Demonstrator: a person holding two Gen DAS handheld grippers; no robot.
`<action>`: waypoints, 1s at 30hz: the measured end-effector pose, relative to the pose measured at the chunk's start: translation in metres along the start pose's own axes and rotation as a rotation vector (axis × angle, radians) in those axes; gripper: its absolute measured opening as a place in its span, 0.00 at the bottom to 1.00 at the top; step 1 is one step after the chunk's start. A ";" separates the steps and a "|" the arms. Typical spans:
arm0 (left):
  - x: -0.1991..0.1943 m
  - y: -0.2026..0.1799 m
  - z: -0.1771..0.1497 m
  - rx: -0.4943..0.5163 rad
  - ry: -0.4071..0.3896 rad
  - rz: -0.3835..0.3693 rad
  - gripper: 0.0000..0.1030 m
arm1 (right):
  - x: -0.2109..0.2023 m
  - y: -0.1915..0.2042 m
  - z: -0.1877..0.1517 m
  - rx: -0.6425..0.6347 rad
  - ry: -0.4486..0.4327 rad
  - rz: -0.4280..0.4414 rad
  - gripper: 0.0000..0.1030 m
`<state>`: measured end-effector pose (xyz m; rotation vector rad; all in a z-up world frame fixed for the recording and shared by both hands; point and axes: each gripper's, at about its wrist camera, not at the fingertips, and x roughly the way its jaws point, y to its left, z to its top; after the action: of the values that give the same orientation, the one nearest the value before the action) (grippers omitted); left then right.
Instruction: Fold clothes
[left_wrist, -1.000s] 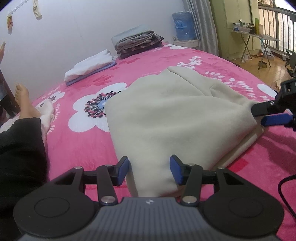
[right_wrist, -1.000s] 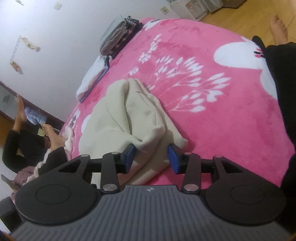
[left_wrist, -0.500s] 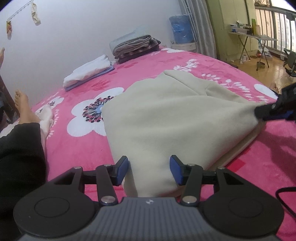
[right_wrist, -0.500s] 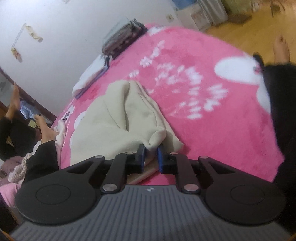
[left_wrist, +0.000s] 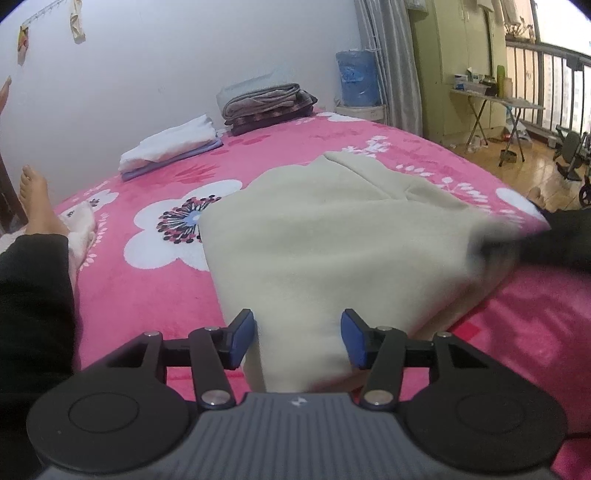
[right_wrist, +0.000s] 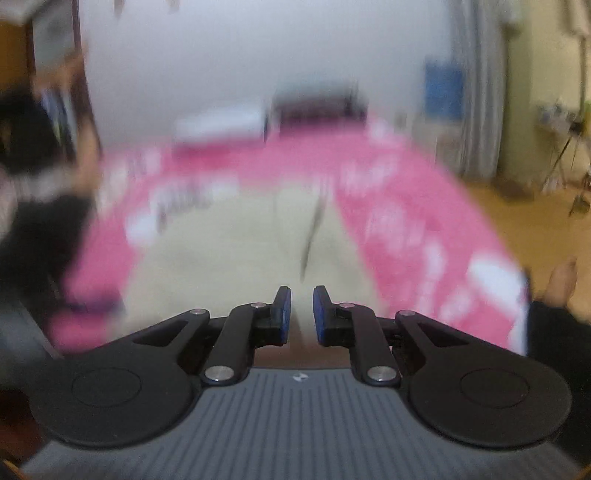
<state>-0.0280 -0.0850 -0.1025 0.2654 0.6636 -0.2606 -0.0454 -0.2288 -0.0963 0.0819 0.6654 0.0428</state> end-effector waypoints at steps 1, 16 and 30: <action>0.000 0.001 0.000 -0.005 -0.002 -0.005 0.55 | 0.008 0.000 -0.008 -0.005 0.009 -0.015 0.11; 0.003 0.020 0.011 -0.150 0.091 -0.044 0.55 | -0.022 0.005 0.013 0.003 -0.065 0.002 0.11; 0.009 0.021 0.024 -0.187 0.199 -0.035 0.56 | -0.004 0.012 0.030 -0.067 -0.056 -0.015 0.12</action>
<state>-0.0007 -0.0741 -0.0864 0.1006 0.8846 -0.2056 -0.0302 -0.2190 -0.0687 0.0131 0.6080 0.0479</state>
